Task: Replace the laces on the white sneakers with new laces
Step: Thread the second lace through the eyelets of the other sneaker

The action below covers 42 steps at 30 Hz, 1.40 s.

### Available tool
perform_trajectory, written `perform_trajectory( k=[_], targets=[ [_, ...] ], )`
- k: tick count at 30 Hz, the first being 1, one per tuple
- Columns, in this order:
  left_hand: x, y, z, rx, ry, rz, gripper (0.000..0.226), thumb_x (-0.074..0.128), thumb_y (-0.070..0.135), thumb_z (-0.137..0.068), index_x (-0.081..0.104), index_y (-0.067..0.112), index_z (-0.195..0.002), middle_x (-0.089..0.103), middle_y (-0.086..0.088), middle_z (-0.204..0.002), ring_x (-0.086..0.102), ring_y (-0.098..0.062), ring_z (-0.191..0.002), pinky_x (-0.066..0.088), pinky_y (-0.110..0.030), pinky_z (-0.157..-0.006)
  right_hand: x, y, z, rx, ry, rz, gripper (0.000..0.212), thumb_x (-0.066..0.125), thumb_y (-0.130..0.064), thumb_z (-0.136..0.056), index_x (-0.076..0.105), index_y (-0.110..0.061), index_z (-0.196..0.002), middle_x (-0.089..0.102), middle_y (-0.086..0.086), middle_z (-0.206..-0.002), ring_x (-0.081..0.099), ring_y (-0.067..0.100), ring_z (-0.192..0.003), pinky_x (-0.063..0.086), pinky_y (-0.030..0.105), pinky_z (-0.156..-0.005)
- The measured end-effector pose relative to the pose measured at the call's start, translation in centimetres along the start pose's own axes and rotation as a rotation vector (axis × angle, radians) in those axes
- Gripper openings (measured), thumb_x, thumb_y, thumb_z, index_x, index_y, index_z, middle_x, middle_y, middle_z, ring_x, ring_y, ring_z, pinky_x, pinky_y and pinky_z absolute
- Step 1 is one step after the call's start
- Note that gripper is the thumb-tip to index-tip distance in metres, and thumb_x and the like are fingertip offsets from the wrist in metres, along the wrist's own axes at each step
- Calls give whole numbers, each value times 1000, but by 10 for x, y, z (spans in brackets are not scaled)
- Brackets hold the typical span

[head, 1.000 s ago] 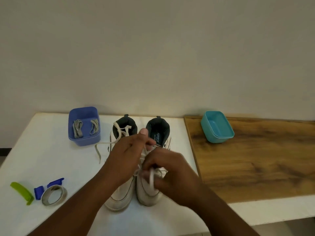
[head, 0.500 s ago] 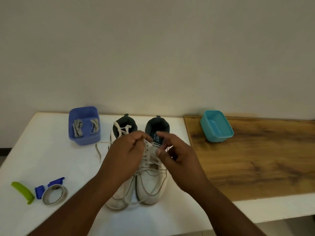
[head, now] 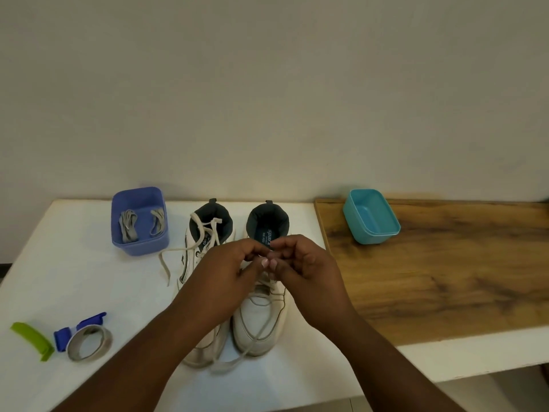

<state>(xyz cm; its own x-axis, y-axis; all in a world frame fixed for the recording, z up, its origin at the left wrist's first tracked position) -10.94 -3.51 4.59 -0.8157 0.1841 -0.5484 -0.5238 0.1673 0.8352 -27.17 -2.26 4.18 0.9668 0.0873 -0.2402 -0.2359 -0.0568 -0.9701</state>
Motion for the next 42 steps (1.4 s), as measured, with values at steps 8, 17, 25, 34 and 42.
perform_trajectory(
  k=[8,17,25,34,42],
  targets=[
    [3,-13,-7,92,189,-340,13,57,32,-98,69,30,-100,60,10,-98,52,-13,-96,45,-31,-80,-5,14,-6,-137,-28,884,47,57,-15,-101,55,-38,-142,48,-7,-113,52,5,-84,36,9,-67],
    [27,-10,-12,39,214,-726,5,73,34,-84,74,32,-89,55,-3,-135,36,-35,-138,28,-57,-109,-8,23,-10,-116,-25,694,20,64,-8,-96,69,-24,-106,55,-8,-104,56,5,-93,51,16,-80],
    [30,-9,-16,7,202,-781,3,75,34,-81,73,36,-81,53,-3,-136,28,-39,-144,20,-63,-112,-11,26,-11,-91,-20,612,21,66,-6,-95,71,-22,-107,59,-7,-107,59,7,-97,52,17,-84],
    [32,-9,-15,-55,176,-793,9,77,32,-79,74,39,-84,51,1,-138,25,-37,-144,15,-60,-114,-14,31,-11,-73,12,551,23,69,-8,-93,72,-26,-108,61,-7,-108,61,7,-97,57,29,-88],
    [34,-10,-15,-62,162,-770,7,72,35,-82,73,41,-86,47,4,-142,19,-35,-147,10,-60,-115,-15,33,-11,-35,9,511,28,69,-5,-93,72,-24,-114,65,-7,-112,64,6,-100,57,28,-92]
  ],
)
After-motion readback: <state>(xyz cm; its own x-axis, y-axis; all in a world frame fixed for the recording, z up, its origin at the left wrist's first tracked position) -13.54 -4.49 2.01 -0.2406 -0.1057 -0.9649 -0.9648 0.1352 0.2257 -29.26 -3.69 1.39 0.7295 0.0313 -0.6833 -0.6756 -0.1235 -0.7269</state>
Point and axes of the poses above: each hand's wrist, its own z-axis away from the middle knuckle, its own x-axis out of the palm, y = z × x, the point moved 4 cm from there along -z, towards the middle knuckle
